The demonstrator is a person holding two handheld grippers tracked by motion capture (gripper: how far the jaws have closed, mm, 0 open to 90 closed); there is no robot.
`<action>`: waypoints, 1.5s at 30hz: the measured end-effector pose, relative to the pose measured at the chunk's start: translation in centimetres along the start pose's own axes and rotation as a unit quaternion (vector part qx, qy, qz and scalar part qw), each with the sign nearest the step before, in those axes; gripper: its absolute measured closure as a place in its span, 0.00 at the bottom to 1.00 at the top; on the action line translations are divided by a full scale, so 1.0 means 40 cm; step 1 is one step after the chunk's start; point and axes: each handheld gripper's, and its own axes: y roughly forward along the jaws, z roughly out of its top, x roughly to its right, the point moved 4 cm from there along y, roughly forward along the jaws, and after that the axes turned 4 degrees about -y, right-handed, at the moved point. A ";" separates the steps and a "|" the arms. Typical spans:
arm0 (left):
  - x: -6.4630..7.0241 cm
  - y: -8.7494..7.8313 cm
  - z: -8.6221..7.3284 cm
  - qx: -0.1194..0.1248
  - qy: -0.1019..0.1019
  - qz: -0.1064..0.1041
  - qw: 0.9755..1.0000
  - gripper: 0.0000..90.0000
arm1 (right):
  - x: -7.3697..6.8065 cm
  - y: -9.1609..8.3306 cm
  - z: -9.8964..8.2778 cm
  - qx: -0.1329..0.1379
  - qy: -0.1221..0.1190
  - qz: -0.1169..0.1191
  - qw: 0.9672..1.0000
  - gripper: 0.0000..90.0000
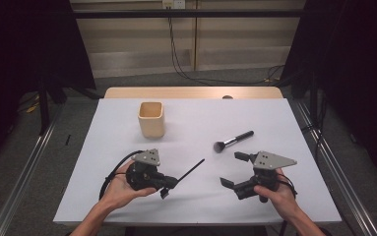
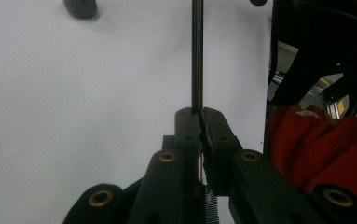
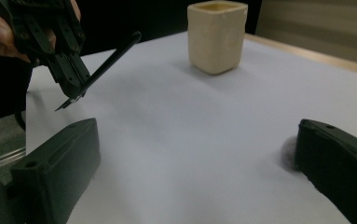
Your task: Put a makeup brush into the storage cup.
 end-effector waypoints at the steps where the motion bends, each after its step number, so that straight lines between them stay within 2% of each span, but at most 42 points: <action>1: 0.002 0.003 0.002 0.000 0.002 -0.004 1.000 0.95 | 0.000 0.009 0.003 -0.009 -0.006 0.002 1.000 0.00; 5: 0.006 0.009 0.004 -0.010 0.005 -0.005 1.000 0.95 | -0.003 0.015 0.007 -0.015 -0.008 0.015 1.000 0.01; 8: 0.012 0.020 0.009 -0.019 0.009 -0.006 1.000 0.95 | -0.007 0.019 0.009 -0.032 -0.014 0.033 0.999 0.00; 9: 0.014 0.027 0.014 -0.029 0.016 -0.003 0.999 0.95 | -0.008 0.023 0.011 -0.038 -0.020 0.039 0.998 0.00; 14: 0.015 0.037 0.021 -0.046 0.026 -0.004 0.999 0.95 | -0.011 0.037 0.021 -0.051 -0.033 0.057 0.997 0.00; 18: 0.016 0.040 0.028 -0.059 0.030 -0.002 0.998 0.95 | -0.017 0.058 0.036 -0.073 -0.052 0.083 0.993 0.00; 19: 0.016 0.041 0.030 -0.061 0.031 -0.004 0.998 0.95 | -0.017 0.058 0.036 -0.073 -0.052 0.083 0.993 0.00; 20: 0.018 0.042 0.032 -0.064 0.031 -0.006 0.997 0.95 | -0.018 0.065 0.041 -0.082 -0.055 0.096 0.991 0.00; 21: 0.019 0.043 0.034 -0.069 0.032 -0.009 0.997 0.95 | -0.018 0.065 0.041 -0.082 -0.055 0.096 0.991 0.00; 23: 0.023 0.045 0.036 -0.075 0.031 -0.013 0.997 0.95 | -0.018 0.069 0.044 -0.093 -0.056 0.106 0.988 0.00; 26: 0.024 0.048 0.035 -0.086 0.035 -0.010 0.996 0.95 | -0.018 0.073 0.048 -0.109 -0.060 0.116 0.985 0.01; 27: 0.024 0.048 0.035 -0.086 0.035 -0.010 0.996 0.95 | -0.018 0.073 0.048 -0.109 -0.060 0.116 0.985 0.01; 29: 0.020 0.049 0.035 -0.092 0.035 -0.007 0.995 0.95 | -0.020 0.075 0.046 -0.132 -0.059 0.128 0.981 0.01; 30: 0.016 0.050 0.036 -0.099 0.038 -0.003 0.994 0.95 | -0.022 0.080 0.044 -0.153 -0.065 0.138 0.976 0.02; 32: 0.015 0.051 0.037 -0.104 0.038 -0.002 0.994 0.95 | -0.022 0.083 0.044 -0.159 -0.070 0.136 0.975 0.02; 34: 0.012 0.057 0.040 -0.120 0.042 0.000 0.992 0.95 | -0.021 0.093 0.043 -0.174 -0.080 0.136 0.972 0.03; 35: 0.012 0.057 0.040 -0.120 0.042 0.000 0.992 0.95 | -0.020 0.095 0.043 -0.178 -0.081 0.137 0.971 0.03; 36: 0.012 0.059 0.043 -0.129 0.046 0.001 0.991 0.95 | -0.020 0.098 0.044 -0.182 -0.084 0.137 0.970 0.03; 37: 0.012 0.059 0.043 -0.129 0.046 0.001 0.991 0.95 | -0.020 0.098 0.044 -0.182 -0.084 0.137 0.970 0.03; 40: 0.010 0.060 0.051 -0.138 0.046 0.004 0.989 0.95 | -0.019 0.104 0.048 -0.192 -0.089 0.143 0.967 0.03; 41: 0.010 0.061 0.053 -0.138 0.046 0.007 0.989 0.95 | -0.020 0.106 0.048 -0.198 -0.091 0.147 0.965 0.03; 42: 0.009 0.061 0.055 -0.142 0.049 0.007 0.989 0.95 | -0.019 0.110 0.047 -0.208 -0.096 0.152 0.961 0.03; 43: 0.009 0.062 0.056 -0.145 0.050 0.011 0.988 0.95 | -0.019 0.110 0.047 -0.208 -0.096 0.152 0.961 0.03; 45: 0.011 0.063 0.059 -0.153 0.054 0.008 0.987 0.95 | -0.018 0.113 0.047 -0.216 -0.099 0.160 0.958 0.03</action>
